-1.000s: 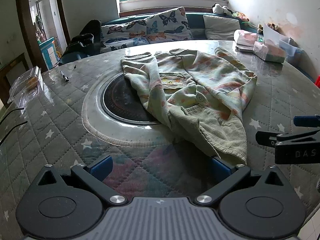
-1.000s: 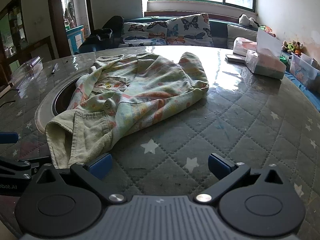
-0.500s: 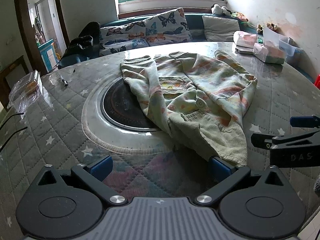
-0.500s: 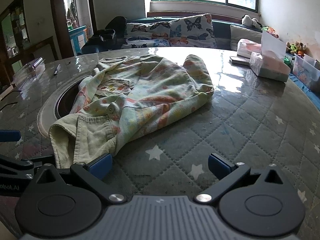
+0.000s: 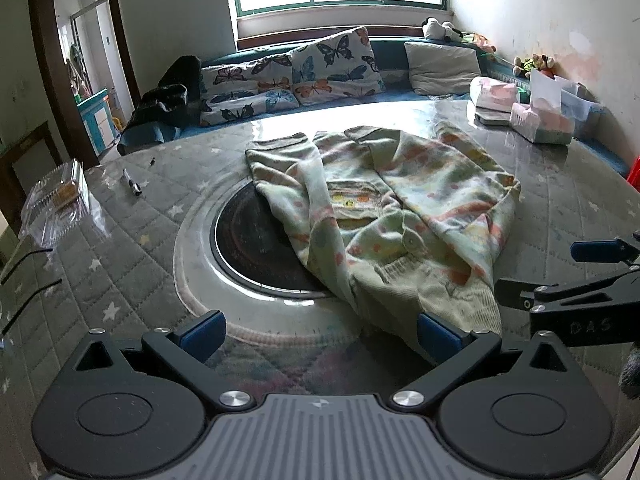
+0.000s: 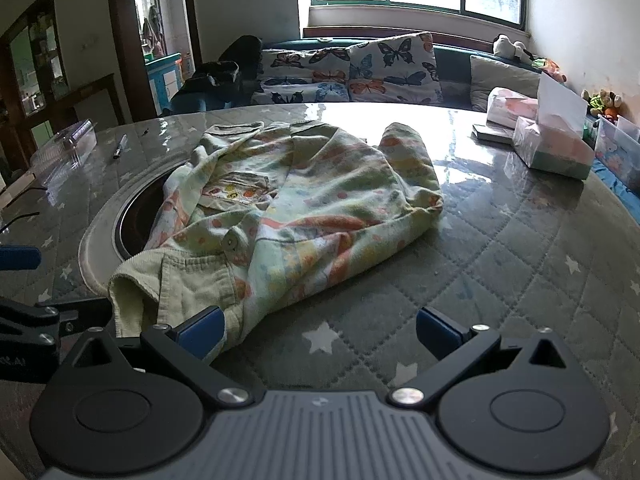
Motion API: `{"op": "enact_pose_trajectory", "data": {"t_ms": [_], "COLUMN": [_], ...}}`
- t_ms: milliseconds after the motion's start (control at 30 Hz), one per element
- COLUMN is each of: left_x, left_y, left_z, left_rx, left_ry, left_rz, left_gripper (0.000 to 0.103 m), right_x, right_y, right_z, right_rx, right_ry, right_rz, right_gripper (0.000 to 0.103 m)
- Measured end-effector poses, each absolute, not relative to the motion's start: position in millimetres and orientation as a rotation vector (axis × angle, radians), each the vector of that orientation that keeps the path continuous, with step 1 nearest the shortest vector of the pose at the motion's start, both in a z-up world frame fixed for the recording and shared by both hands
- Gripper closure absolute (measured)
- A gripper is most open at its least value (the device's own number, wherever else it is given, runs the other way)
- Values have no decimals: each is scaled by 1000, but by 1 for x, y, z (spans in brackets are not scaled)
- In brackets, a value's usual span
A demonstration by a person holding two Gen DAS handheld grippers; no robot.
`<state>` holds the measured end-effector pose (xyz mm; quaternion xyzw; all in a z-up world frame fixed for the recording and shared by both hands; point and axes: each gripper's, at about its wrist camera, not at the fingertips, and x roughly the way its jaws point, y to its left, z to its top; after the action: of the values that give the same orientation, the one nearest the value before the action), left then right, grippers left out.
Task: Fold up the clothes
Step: 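Approach the crumpled pastel shirt with both grippers open, then grasp the shirt hem with the left gripper while the right gripper grasps the hem beside it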
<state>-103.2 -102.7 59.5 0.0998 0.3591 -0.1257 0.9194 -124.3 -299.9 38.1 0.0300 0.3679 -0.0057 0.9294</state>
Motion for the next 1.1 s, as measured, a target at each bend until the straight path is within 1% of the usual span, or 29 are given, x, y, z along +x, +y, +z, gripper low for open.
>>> {"op": "enact_pose_trajectory", "data": {"t_ms": [333, 500, 567, 700, 767, 900, 967, 1100], "left_x": [-76, -59, -52, -35, -24, 1, 14, 39], "left_y": [-104, -111, -114, -118, -120, -123, -124, -128], "left_z": [70, 72, 71, 70, 69, 68, 67, 65], "left_rx": [213, 228, 230, 233, 235, 236, 232, 236], "left_ry": [713, 702, 700, 693, 686, 675, 672, 671], "left_rz": [-236, -237, -239, -228, -226, -223, -224, -228], "left_gripper": [0, 0, 0, 0, 0, 1, 1, 8], "right_x": [-104, -90, -83, -65, -56, -27, -10, 25], "right_y": [-306, -311, -314, -320, -322, -324, -324, -323], "right_z": [48, 51, 51, 53, 55, 60, 61, 61], "right_rx": [48, 43, 49, 59, 54, 24, 6, -26], "right_ry": [735, 730, 732, 743, 736, 719, 716, 714], "right_rz": [2, 0, -8, -1, 0, -1, 3, 18], "right_gripper": [1, 4, 8, 12, 17, 21, 25, 29]}}
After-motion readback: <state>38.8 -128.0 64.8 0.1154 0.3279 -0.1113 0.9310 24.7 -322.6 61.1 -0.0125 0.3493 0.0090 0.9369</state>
